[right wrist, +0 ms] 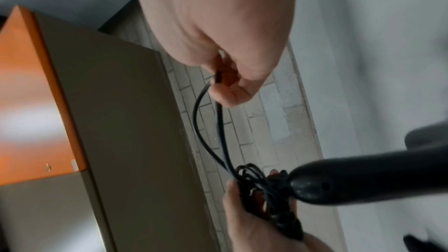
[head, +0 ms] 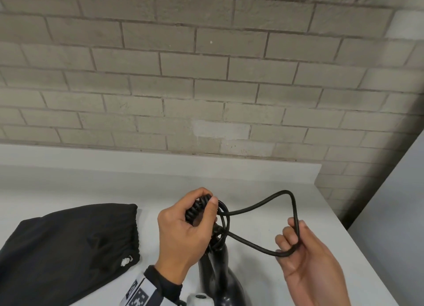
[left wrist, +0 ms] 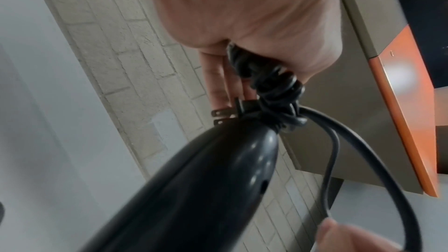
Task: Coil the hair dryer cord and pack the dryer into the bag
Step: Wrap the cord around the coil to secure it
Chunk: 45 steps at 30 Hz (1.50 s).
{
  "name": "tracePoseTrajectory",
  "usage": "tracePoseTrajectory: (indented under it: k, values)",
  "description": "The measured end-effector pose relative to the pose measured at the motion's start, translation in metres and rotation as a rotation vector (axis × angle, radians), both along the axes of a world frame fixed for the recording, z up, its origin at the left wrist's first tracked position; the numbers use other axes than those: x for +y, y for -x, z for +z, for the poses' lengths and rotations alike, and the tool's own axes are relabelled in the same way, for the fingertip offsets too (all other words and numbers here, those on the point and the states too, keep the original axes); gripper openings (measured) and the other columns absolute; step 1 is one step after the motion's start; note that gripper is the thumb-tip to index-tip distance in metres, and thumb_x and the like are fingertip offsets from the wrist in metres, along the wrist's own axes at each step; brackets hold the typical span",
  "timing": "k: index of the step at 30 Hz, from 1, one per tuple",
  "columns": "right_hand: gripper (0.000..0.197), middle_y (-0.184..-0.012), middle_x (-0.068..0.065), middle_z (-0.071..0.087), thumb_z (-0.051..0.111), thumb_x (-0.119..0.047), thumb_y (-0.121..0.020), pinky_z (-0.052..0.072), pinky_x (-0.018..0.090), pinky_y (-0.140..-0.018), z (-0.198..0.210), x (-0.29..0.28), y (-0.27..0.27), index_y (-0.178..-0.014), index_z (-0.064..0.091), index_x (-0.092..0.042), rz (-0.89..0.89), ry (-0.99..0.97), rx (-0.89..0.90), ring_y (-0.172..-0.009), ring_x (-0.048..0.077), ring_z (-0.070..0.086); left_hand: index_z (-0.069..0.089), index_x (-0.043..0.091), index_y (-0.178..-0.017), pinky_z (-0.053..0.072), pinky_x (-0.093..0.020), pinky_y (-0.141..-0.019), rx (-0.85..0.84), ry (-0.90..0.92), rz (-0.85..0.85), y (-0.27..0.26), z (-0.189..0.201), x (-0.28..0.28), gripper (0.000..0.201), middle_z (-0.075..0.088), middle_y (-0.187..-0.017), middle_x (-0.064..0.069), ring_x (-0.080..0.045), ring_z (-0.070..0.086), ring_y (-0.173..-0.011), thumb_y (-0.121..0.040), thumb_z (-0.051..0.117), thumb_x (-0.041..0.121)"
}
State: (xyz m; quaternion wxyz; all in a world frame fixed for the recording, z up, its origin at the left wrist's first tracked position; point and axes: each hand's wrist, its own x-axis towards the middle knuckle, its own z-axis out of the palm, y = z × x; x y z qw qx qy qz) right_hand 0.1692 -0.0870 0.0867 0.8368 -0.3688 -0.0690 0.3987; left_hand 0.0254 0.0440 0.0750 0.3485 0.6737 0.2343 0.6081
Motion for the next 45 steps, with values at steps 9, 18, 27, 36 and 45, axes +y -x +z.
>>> tracePoseTrajectory:
  k: [9,18,27,36,45]
  values:
    - [0.032,-0.083,-0.006,0.060,0.073,-0.005,-0.079,0.044,0.022,-0.069,-0.007,-0.002,0.031,-0.086,0.059,-0.032,-0.670,0.260,-0.986,-0.072,0.013,0.054,0.067,0.029,-0.090,0.051,-0.036,-0.046,0.051,-0.053,0.056,-0.001,0.002,-0.005,0.012,0.064,-0.063,0.003,-0.020,0.066,-0.050,-0.087,0.064,0.041]
    - [0.009,-0.068,-0.014,0.062,0.051,-0.047,-0.091,0.041,0.013,-0.055,-0.008,-0.004,0.040,-0.095,0.059,-0.044,0.120,0.302,-1.491,-0.056,0.005,0.056,0.066,0.028,-0.091,0.054,-0.034,-0.050,0.074,-0.067,0.033,-0.003,0.008,-0.009,0.011,0.067,-0.067,0.006,-0.015,0.067,-0.053,-0.088,0.065,0.038]
    - [0.045,-0.055,-0.014,0.045,0.057,-0.053,-0.089,0.031,0.011,-0.055,-0.003,-0.023,-0.012,-0.057,0.060,-0.022,0.001,0.077,-1.620,-0.053,0.002,0.040,0.072,0.034,-0.090,0.060,-0.040,-0.056,-0.011,0.079,0.004,0.006,0.005,0.000,0.016,0.071,-0.065,0.003,-0.012,0.072,-0.057,-0.088,0.059,0.044]
    - [0.052,-0.047,-0.010,0.046,0.046,-0.047,-0.098,0.037,0.017,-0.057,-0.060,-0.019,-0.036,-0.051,0.055,-0.025,-0.033,0.285,-2.270,-0.045,0.008,0.042,0.076,0.026,-0.077,0.054,-0.018,-0.057,-0.052,0.255,-0.133,-0.003,0.006,-0.007,0.010,0.070,-0.067,-0.001,-0.023,0.069,-0.056,-0.082,0.074,0.017]
    - [0.021,-0.059,-0.016,0.049,0.075,-0.041,-0.072,0.036,0.007,-0.053,-0.007,-0.027,0.045,-0.060,0.064,-0.028,-0.286,0.165,-1.661,-0.056,0.000,0.047,0.076,0.023,-0.081,0.051,-0.014,-0.054,-0.074,0.286,-0.122,-0.007,0.007,-0.013,0.011,0.071,-0.068,0.000,-0.017,0.067,-0.055,-0.082,0.076,0.012]
